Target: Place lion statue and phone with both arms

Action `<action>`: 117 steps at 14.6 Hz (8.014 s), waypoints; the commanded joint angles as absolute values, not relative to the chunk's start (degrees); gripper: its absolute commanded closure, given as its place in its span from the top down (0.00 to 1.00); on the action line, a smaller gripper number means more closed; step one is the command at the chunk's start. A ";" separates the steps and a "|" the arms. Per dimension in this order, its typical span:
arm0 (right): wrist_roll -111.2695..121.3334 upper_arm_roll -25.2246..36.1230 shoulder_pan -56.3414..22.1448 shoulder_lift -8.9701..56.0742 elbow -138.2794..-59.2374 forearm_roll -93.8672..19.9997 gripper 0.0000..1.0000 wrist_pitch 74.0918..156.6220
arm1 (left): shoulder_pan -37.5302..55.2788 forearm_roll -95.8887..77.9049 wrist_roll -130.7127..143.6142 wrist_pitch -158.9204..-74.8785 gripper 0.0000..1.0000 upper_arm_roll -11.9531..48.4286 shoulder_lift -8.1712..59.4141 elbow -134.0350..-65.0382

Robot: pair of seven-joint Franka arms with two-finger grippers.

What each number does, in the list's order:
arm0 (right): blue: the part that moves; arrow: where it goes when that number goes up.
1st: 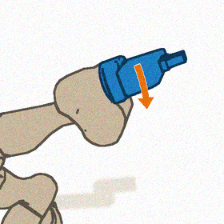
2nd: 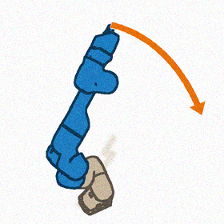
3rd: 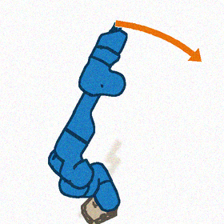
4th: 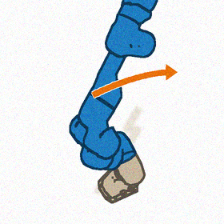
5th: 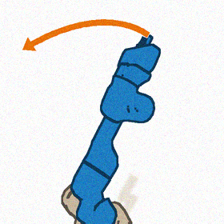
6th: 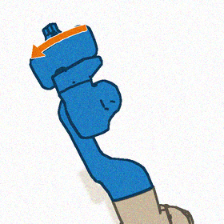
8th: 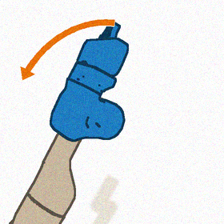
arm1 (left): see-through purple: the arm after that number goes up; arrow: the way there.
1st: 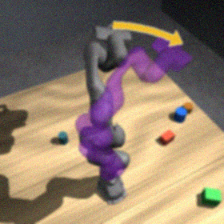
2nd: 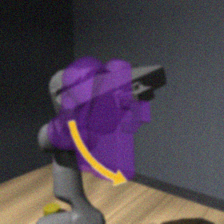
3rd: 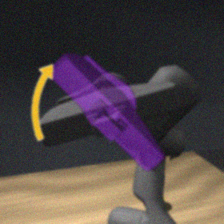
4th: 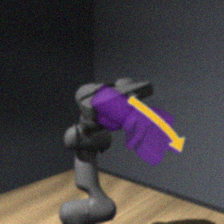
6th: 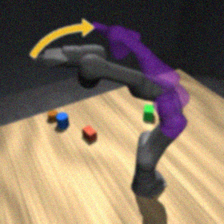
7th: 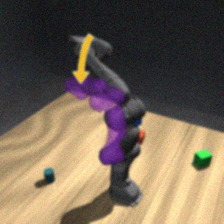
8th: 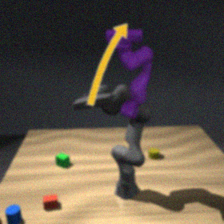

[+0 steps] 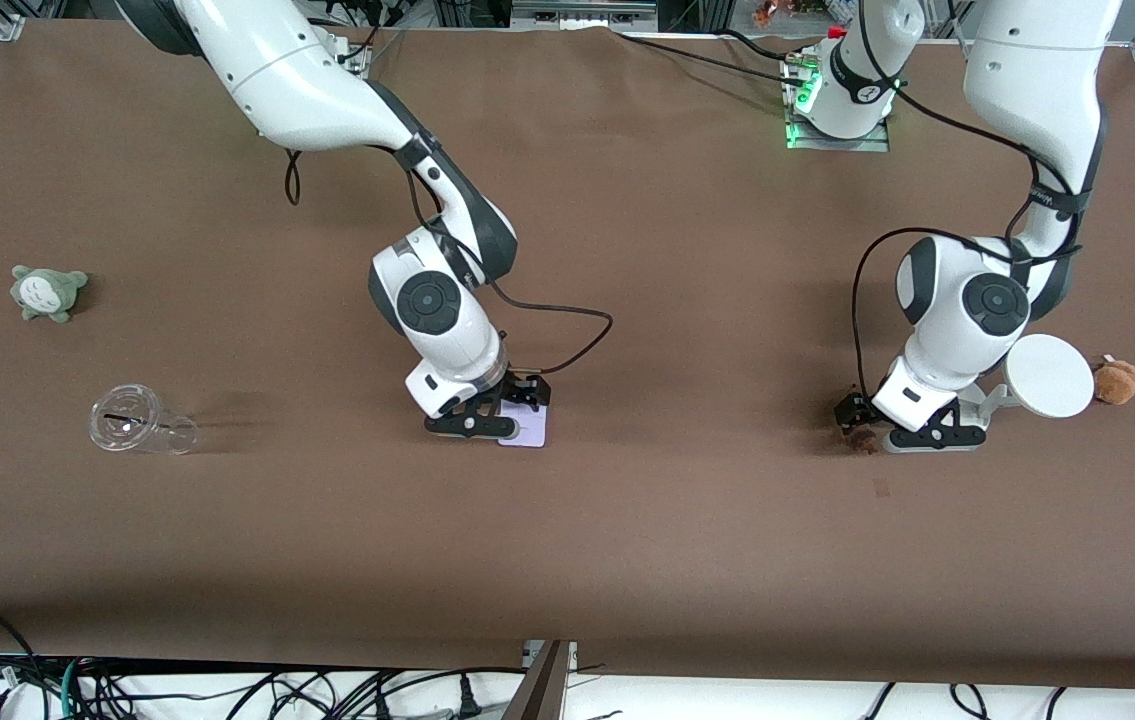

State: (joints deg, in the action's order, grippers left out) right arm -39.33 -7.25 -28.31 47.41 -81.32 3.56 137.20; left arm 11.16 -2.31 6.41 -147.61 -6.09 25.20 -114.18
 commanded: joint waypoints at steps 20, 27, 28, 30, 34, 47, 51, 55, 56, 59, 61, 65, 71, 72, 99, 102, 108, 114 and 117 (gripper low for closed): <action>-38.85 -1.14 -34.45 57.75 -74.53 10.20 0.16 143.88 | 4.92 -1.49 2.20 -88.95 1.00 -5.10 3.60 -85.25; -28.42 -1.76 -29.02 51.69 -73.48 7.92 0.08 131.41 | 4.93 3.68 2.46 -84.81 1.00 -2.82 5.36 -83.32; -25.34 -1.76 -28.05 50.81 -73.56 6.43 0.08 130.09 | 4.31 4.04 2.46 -84.55 1.00 -2.12 5.45 -83.32; -19.80 -1.41 -26.29 48.62 -74.00 4.84 0.08 124.66 | 3.25 4.65 2.11 -83.67 1.00 -2.28 5.62 -83.41; -14.52 -1.32 -21.72 46.58 -74.09 4.75 0.08 117.18 | 3.08 4.92 2.11 -83.58 1.00 -2.37 5.36 -83.58; -4.84 -0.79 -8.89 43.86 -80.50 4.75 0.08 113.91 | 3.08 4.31 2.81 -84.20 1.00 -2.81 6.15 -83.23; -2.64 -0.70 -7.03 43.86 -80.86 4.75 0.08 113.91 | 2.90 2.47 3.16 -84.20 1.00 -2.81 6.50 -83.14; -1.42 -0.62 -4.84 44.21 -80.77 4.83 0.08 114.34 | 3.16 1.93 3.34 -84.20 1.00 -2.29 6.33 -83.06; -0.10 -0.62 -3.88 44.30 -80.77 4.83 0.08 114.52 | 2.99 1.50 3.25 -84.20 1.00 -2.37 6.33 -83.06; 0.44 -0.62 -2.90 44.65 -80.86 4.92 0.08 114.78 | 3.08 1.23 3.25 -84.29 1.00 -2.37 6.33 -83.06; 0.44 -0.62 -2.38 45.09 -80.86 4.92 0.08 114.79 | 3.25 1.23 3.34 -84.29 1.00 -2.29 6.24 -83.06; 0.35 -0.62 -2.20 45.88 -80.95 4.75 0.08 115.31 | 3.34 1.23 3.34 -84.20 1.00 -2.29 6.24 -83.06; 0.35 -0.62 -2.11 46.84 -82.97 4.75 0.09 118.83 | 3.34 1.23 3.34 -84.20 1.00 -2.29 6.24 -83.06; 0.35 -0.62 -2.11 47.02 -82.97 4.75 0.10 119.00 | 3.34 1.23 3.34 -84.20 1.00 -2.29 6.24 -83.06; -0.53 -1.49 -2.11 28.69 -82.79 4.22 0.99 96.98 | 3.43 1.23 3.34 -84.20 1.00 -2.29 6.33 -83.06; 0.09 -1.41 -2.11 19.54 -83.06 1.06 0.99 87.83 | 3.34 1.23 3.34 -84.29 1.00 -2.29 6.33 -83.06; 0.35 -1.14 -2.02 0.12 -95.51 1.58 0.99 85.25 | 3.43 1.23 3.34 -84.29 1.00 -2.29 6.33 -83.06; 0.79 -0.35 -2.11 -3.51 -103.97 1.23 0.99 95.36 | 3.43 1.23 3.34 -84.29 1.00 -2.29 6.33 -83.06; 0.88 -0.35 -2.11 -4.13 -104.42 1.41 0.99 95.10 | 3.43 1.23 3.34 -84.20 1.00 -2.29 6.33 -83.06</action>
